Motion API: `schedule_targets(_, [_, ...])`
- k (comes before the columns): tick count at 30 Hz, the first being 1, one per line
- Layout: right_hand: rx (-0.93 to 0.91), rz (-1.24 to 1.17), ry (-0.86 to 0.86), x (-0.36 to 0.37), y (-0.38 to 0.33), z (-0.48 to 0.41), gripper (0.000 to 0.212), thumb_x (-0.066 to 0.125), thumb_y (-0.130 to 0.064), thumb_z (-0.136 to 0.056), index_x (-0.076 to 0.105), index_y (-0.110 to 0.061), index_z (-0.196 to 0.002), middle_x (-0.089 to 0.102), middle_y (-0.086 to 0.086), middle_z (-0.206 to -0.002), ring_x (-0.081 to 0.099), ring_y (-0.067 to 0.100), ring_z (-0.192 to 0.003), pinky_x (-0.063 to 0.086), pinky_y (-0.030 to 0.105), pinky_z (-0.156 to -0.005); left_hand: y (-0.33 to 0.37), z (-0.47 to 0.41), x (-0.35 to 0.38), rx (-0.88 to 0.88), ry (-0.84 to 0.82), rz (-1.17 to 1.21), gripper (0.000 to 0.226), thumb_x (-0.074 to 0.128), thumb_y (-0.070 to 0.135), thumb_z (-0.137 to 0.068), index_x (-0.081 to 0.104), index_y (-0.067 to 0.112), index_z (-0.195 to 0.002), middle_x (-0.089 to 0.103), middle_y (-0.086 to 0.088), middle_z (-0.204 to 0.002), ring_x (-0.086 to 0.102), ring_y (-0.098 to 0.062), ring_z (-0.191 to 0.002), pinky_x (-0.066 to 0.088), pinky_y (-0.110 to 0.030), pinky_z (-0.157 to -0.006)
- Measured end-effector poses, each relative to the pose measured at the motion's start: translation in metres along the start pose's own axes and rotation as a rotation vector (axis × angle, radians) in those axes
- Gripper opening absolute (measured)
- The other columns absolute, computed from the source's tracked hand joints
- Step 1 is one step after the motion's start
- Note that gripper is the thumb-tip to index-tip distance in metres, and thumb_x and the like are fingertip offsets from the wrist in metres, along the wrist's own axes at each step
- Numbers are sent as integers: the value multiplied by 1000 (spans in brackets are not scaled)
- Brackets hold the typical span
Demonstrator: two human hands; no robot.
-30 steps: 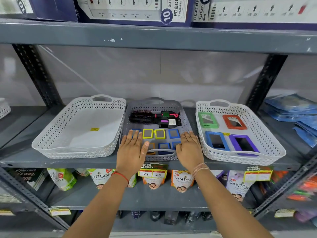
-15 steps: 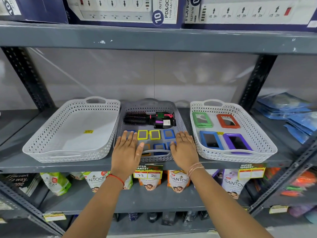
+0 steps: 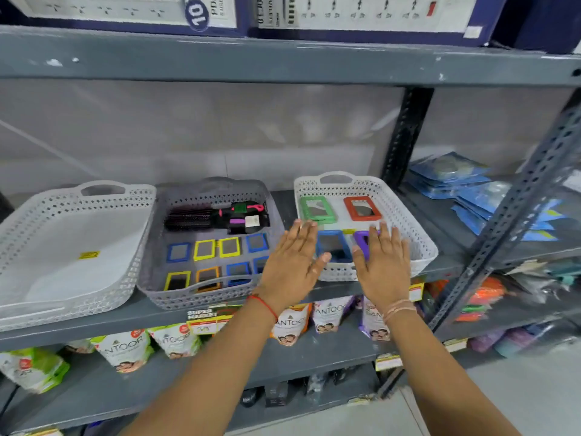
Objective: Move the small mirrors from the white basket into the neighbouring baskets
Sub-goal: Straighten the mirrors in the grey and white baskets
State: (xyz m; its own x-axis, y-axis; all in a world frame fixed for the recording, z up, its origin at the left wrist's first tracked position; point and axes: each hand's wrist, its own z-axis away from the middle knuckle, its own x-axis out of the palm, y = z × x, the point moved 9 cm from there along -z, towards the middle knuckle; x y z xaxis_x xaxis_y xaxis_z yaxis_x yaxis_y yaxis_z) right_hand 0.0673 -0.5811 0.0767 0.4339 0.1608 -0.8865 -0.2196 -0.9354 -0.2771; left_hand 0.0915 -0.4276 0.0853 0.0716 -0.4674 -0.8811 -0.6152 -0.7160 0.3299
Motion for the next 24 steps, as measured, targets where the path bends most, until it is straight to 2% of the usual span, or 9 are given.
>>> schedule_targets(2, [102,-14,50,-6,25,2,83,14,-56,-81,34,-1,-139,27,23,-151,17,38,-142,9,46,-117,14,-11,19,28,-57,-40,106,-26,73,-65,1,8,-144,4,-8,-154,-9,-13,-138,-14,-21,-105])
schedule_targets(5, [278,-111,-17,-1,61,5,84,23,-62,-86,19,-3,-145,10,21,-156,2,34,-145,3,45,-119,25,-19,38,36,-112,-119,110,-33,69,-62,3,5,-144,6,-11,-154,-3,-19,-140,-13,-24,-106])
schedule_targets(8, [291,-160,-42,3,69,5,81,33,-57,-89,15,-2,-145,5,21,-156,-3,34,-145,1,43,-119,22,-16,46,19,-127,-215,119,-43,63,-55,8,4,-144,12,-12,-153,4,-21,-140,-12,-27,-108])
schedule_targets(11, [276,-174,-51,6,68,2,79,36,-53,-91,15,1,-145,3,21,-156,-7,34,-145,-3,41,-119,21,-15,47,-13,-133,-224,106,-31,62,-65,9,3,-144,14,-13,-153,6,-21,-140,-11,-27,-108])
schedule_targets(12, [274,-177,-52,6,69,1,79,35,-53,-91,14,2,-145,3,21,-156,-8,34,-145,-4,41,-119,22,-14,48,-23,-141,-212,104,-27,61,-65,9,3,-144,13,-13,-153,5,-21,-140,-11,-27,-108])
schedule_targets(17, [240,-166,-77,9,69,-2,83,28,-58,-89,12,2,-145,3,20,-156,-7,33,-145,-3,40,-119,19,-11,53,-84,-154,-144,122,-40,72,-50,2,7,-145,3,-9,-155,-2,-18,-140,-11,-26,-108])
schedule_targets(20, [211,-108,-78,9,69,-4,90,16,-63,-80,14,0,-145,8,18,-156,-3,32,-145,-2,42,-119,19,-9,55,-106,-163,-120,124,-40,74,-48,0,8,-145,1,-7,-155,-4,-17,-140,-8,-28,-111])
schedule_targets(24, [90,-70,-85,8,61,-9,98,0,-65,-71,20,-2,-144,14,15,-156,1,26,-146,-4,37,-119,19,-8,54,-117,-167,-120,125,-40,74,-47,1,9,-145,1,-7,-155,-3,-17,-140,-7,-28,-111])
